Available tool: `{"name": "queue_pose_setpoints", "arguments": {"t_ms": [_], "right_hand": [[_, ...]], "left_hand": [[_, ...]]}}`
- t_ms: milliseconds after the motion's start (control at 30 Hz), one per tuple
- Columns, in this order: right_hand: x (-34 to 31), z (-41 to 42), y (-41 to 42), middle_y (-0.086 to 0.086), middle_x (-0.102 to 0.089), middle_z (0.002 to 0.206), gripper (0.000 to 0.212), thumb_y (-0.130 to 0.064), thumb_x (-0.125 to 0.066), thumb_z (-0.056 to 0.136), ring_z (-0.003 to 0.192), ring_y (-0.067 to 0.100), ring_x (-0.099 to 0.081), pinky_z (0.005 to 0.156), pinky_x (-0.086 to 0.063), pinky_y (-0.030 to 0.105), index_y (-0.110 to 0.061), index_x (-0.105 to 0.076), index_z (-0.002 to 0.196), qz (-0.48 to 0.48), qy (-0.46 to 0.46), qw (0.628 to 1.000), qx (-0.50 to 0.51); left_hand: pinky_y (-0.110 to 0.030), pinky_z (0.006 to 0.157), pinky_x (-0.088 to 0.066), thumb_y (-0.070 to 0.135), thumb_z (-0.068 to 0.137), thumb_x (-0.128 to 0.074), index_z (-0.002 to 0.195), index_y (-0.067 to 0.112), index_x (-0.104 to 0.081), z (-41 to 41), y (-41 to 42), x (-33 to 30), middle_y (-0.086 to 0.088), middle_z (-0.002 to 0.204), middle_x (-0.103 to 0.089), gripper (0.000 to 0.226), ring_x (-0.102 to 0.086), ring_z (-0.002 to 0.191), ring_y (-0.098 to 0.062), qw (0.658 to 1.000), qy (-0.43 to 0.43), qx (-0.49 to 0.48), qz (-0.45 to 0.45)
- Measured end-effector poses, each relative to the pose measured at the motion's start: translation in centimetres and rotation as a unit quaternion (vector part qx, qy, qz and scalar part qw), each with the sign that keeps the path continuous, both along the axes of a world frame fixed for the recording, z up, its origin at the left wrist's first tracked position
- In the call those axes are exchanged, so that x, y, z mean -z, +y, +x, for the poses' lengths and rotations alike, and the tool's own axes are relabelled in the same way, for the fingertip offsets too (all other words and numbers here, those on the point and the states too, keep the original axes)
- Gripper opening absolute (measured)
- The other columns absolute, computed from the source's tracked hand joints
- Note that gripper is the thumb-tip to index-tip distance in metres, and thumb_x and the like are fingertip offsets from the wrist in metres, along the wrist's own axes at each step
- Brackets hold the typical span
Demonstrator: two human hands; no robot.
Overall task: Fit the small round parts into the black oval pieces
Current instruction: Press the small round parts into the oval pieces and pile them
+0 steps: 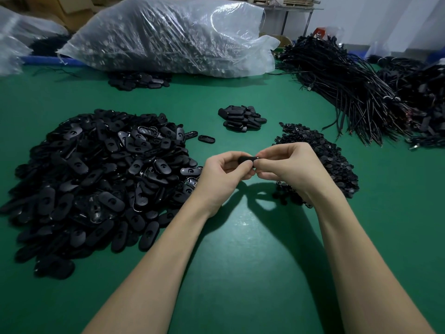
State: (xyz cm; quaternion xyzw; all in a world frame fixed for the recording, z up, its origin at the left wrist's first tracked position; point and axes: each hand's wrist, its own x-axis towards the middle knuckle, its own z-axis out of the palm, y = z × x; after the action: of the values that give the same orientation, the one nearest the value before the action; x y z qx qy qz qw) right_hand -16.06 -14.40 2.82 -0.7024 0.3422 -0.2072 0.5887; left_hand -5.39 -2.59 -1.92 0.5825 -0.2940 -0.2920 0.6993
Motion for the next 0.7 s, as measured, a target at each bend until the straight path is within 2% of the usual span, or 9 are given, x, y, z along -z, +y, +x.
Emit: {"name": "queue_pose_setpoints", "arguments": {"t_ms": [133, 267, 400, 533, 700], "right_hand": [[0.31, 0.26, 0.18, 0.005, -0.078, 0.075, 0.01, -0.001, -0.079, 0.078, 0.076, 0.022, -0.078, 0.074, -0.063, 0.03, -0.011, -0.078, 0.082, -0.047, 0.028, 0.998, 0.012], [0.59, 0.33, 0.37, 0.001, -0.077, 0.071, 0.009, -0.007, -0.078, 0.075, 0.07, 0.019, -0.078, 0.083, -0.064, 0.039, -0.016, -0.078, 0.079, -0.092, 0.054, 0.994, 0.017], [0.61, 0.32, 0.57, 0.0, -0.076, 0.068, 0.007, -0.012, -0.077, 0.073, 0.066, 0.014, -0.077, 0.083, -0.064, 0.04, -0.017, -0.077, 0.078, -0.124, 0.065, 0.99, 0.02], [0.66, 0.25, 0.6, 0.0, -0.077, 0.069, 0.007, -0.011, -0.076, 0.075, 0.067, 0.015, -0.077, 0.084, -0.064, 0.043, -0.017, -0.077, 0.08, -0.119, 0.06, 0.991, 0.014], [0.9, 0.14, 0.44, 0.003, -0.077, 0.073, 0.009, -0.007, -0.076, 0.077, 0.069, 0.02, -0.077, 0.084, -0.064, 0.045, -0.014, -0.077, 0.082, -0.099, 0.041, 0.994, 0.001]], "left_hand": [[-0.02, 0.077, -0.056, 0.0, 0.094, -0.065, 0.099, 0.007, -0.07, 0.0, -0.11, 0.04, -0.008, 0.086, -0.074, 0.009, -0.071, 0.077, -0.011, 1.0, -0.015, -0.01, 0.016], [-0.023, 0.078, -0.058, -0.001, 0.093, -0.065, 0.091, 0.013, -0.07, -0.11, -0.31, 0.07, -0.009, 0.083, -0.073, 0.016, -0.069, 0.075, -0.013, 0.998, -0.041, -0.03, 0.031], [-0.027, 0.082, -0.059, 0.0, 0.093, -0.066, 0.091, 0.012, -0.071, -0.18, -0.52, 0.16, -0.011, 0.085, -0.074, 0.014, -0.07, 0.075, -0.015, 0.997, -0.053, -0.044, 0.042], [-0.032, 0.085, -0.06, 0.001, 0.093, -0.066, 0.091, 0.012, -0.071, -0.23, -0.61, 0.16, -0.013, 0.087, -0.074, 0.012, -0.07, 0.078, -0.017, 0.996, -0.055, -0.05, 0.051], [-0.026, 0.081, -0.059, 0.0, 0.094, -0.065, 0.097, 0.007, -0.071, -0.11, -0.51, 0.13, -0.012, 0.087, -0.074, 0.01, -0.07, 0.077, -0.016, 0.997, -0.046, -0.038, 0.048]]}}
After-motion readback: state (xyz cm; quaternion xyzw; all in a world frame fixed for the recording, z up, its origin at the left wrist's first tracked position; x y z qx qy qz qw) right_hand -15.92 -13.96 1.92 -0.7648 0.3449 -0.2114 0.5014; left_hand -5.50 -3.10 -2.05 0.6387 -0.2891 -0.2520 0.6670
